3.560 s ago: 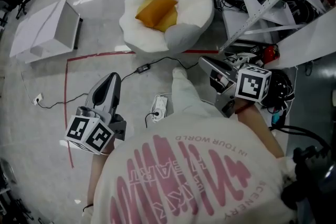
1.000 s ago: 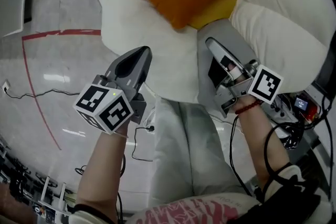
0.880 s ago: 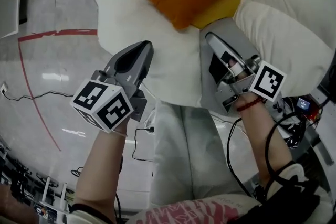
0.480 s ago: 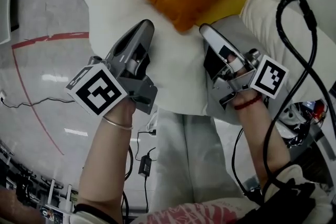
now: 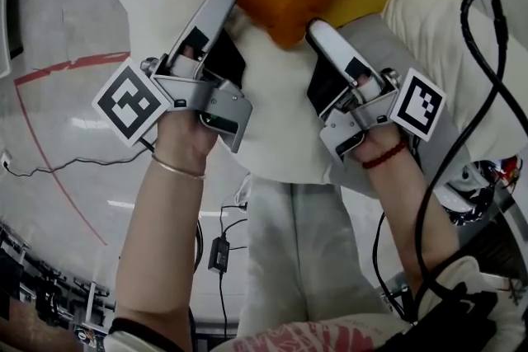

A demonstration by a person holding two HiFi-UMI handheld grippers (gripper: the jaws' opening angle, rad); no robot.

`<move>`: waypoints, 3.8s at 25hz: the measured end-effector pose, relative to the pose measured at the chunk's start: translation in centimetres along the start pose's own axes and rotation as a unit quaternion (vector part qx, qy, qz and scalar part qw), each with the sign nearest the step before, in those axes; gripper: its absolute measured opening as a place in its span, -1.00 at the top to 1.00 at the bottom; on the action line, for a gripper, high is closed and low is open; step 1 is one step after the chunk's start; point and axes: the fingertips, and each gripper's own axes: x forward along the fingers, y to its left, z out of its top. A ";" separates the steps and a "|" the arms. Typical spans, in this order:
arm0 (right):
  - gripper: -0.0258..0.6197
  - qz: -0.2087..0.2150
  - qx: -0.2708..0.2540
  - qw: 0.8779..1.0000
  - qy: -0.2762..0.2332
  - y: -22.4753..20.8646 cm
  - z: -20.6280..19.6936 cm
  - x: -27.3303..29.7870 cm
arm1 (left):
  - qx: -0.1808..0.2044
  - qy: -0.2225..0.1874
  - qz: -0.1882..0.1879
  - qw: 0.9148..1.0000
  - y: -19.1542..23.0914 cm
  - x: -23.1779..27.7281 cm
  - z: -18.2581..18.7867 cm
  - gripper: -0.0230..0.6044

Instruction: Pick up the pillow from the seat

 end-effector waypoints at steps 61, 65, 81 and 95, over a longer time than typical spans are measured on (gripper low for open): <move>0.53 0.240 -0.231 0.937 0.107 64.8 -11.7 -26.1 | 0.350 -0.117 -0.196 0.909 -67.6 -25.5 -10.1 0.20; 0.53 0.299 -0.297 0.903 0.085 71.1 -12.7 -28.5 | 0.428 -0.118 -0.240 0.863 -73.5 -27.4 -11.1 0.23; 0.53 0.365 -0.399 0.839 0.055 77.3 -15.7 -32.2 | 0.599 -0.110 -0.275 0.744 -81.0 -31.2 -13.1 0.25; 0.53 0.347 -0.447 0.823 0.044 77.3 -16.3 -32.6 | 0.606 -0.108 -0.281 0.736 -80.7 -31.7 -13.5 0.25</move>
